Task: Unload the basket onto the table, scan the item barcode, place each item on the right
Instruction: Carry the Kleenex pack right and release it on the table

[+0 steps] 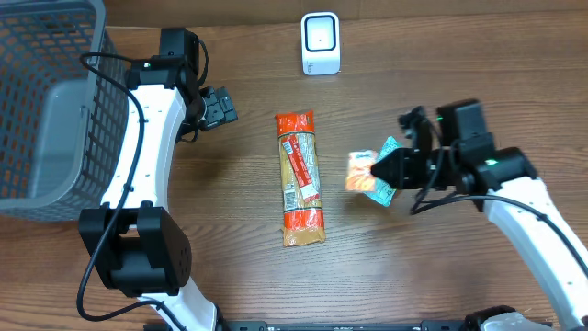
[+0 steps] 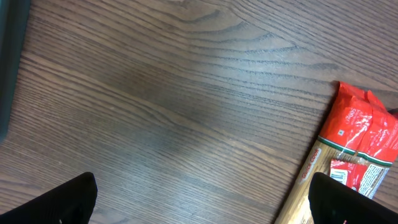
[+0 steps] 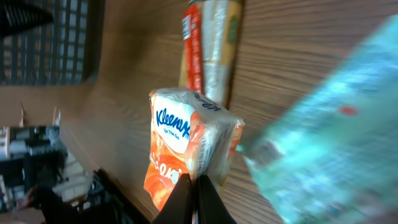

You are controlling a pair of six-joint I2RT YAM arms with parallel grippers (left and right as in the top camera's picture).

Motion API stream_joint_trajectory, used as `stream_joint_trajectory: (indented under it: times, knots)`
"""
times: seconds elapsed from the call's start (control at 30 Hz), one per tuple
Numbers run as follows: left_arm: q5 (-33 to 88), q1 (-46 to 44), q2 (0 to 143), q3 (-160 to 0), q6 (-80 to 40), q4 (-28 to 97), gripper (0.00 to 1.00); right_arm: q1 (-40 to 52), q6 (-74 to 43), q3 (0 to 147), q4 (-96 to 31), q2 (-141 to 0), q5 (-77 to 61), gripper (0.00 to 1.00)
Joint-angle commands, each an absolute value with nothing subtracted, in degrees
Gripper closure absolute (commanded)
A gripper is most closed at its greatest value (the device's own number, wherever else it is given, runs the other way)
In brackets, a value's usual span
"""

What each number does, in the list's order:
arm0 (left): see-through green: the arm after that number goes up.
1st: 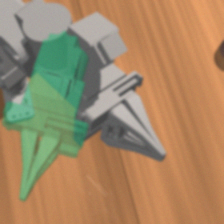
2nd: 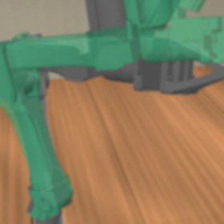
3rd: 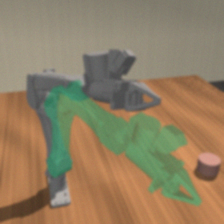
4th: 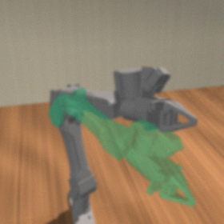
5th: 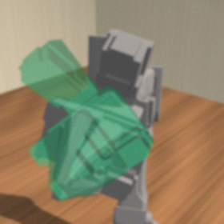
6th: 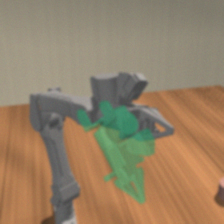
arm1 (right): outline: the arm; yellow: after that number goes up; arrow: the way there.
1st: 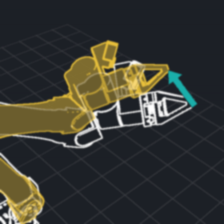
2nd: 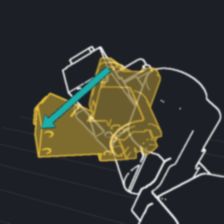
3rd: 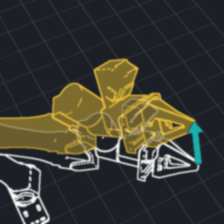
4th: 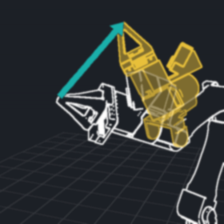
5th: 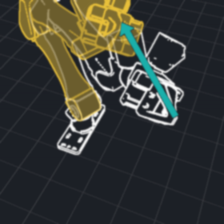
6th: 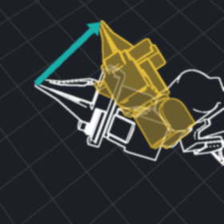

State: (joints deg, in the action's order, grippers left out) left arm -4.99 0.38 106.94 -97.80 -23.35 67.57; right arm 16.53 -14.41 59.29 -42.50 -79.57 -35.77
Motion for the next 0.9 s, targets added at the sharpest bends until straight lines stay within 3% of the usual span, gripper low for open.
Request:
stream_joint_trajectory:
  times: [0.0, 0.27, 0.5, 0.87]
  knots:
    - [-5.06, 0.34, 105.62, -98.74, -22.24, 67.46, 0.00, 20.43, -16.58, 59.20, -40.56, -81.95, -35.16, 0.96]
    - [-5.06, 0.34, 105.62, -98.74, -22.24, 67.46, 0.00, 28.23, -18.26, 59.22, -37.06, -84.86, -29.87, 0.96]
    - [-5.06, 0.34, 105.62, -98.74, -22.24, 67.46, 0.00, 29.19, -20.23, 60.66, -36.77, -84.49, -30.04, 0.97]
    - [-5.06, 0.36, 105.62, -98.74, -22.24, 67.46, 0.00, 27.88, -17.45, 94.87, -69.45, -86.46, -17.52, 0.97]
